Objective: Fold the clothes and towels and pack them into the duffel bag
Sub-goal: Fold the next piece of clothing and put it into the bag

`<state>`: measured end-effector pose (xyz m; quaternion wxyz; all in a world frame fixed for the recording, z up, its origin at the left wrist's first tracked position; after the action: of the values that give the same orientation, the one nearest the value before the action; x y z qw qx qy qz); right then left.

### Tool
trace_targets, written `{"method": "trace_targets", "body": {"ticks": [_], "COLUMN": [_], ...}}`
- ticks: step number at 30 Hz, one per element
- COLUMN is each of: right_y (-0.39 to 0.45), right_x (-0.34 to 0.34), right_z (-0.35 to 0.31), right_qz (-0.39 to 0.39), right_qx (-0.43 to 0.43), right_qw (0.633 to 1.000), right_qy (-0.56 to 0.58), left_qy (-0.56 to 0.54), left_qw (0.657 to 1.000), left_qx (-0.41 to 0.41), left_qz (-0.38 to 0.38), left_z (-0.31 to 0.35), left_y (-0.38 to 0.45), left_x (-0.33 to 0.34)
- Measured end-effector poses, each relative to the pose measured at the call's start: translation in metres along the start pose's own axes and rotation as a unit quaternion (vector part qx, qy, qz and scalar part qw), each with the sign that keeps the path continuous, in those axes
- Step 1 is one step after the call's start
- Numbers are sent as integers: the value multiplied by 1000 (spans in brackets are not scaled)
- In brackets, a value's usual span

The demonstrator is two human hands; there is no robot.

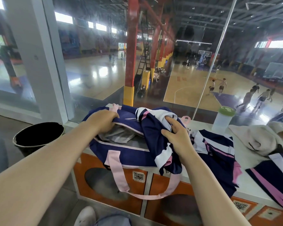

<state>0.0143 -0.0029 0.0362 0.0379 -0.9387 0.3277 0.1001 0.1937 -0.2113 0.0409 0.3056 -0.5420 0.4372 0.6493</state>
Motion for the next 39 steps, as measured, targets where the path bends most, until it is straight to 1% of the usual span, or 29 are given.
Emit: {"method": "trace_targets", "body": {"ticks": [4,7,9,11,13,15,18,22,27,28,30,32,33,35,36,38,39], "right_y": [-3,-7,-8,-7,-6,-8,-11,-17,-15,-11,-2,11,16,24,30,39,42], "right_x": [-7,-10,-12,-14,-16,-16,-10,1,2,5,14,27,35,54,62,76,81], "right_z": [-1,-4,-6,-6,-5,-6,-9,-7,-5,-3,1,5,7,7,6,3,0], "right_qz": [-25,-71,-89,-106,-141,-175,-205,-265,-303,-300,-256,-183,-145,-80,-43,40,82], "right_qx": [-12,-34,-52,-67,-69,-59,-57,-42,20,31,20,7,17,38,31,10,18], "right_qw": [999,993,990,985,978,977,977,953,934,933,944,961,972,990,994,993,990], "right_qy": [46,93,101,117,134,103,-9,-139,-188,-197,-209,-206,-187,-113,-95,-110,-115], "left_qy": [-43,-66,-69,-82,-98,-105,-119,-122,-119,-115,-102,-104,-105,-90,-80,-62,-58], "left_qw": [998,996,994,991,987,985,980,979,980,981,983,985,986,988,989,990,990], "left_qx": [-34,-56,-75,-87,-91,-103,-125,-127,-107,-102,-90,-79,-77,-70,-67,-66,-59], "left_qz": [42,36,36,58,83,89,99,102,114,118,120,114,106,100,103,109,116], "left_z": [1,4,5,1,-3,-2,3,7,13,14,16,21,23,26,26,27,28], "left_y": [25,42,49,51,53,53,54,53,51,51,52,53,54,53,52,48,48], "left_x": [-28,-44,-52,-56,-57,-58,-60,-62,-65,-66,-65,-61,-60,-59,-60,-61,-62]}}
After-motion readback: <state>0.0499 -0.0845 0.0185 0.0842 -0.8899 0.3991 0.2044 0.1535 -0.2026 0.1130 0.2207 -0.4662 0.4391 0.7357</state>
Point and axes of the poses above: each hand's wrist, its own y-axis towards the middle knuckle, its own x-axis out of the palm, z = x × y, the point moved 3 cm from there along y, towards the middle knuckle, and after that the axes turned 13 degrees about x, right-handed, at the moved point
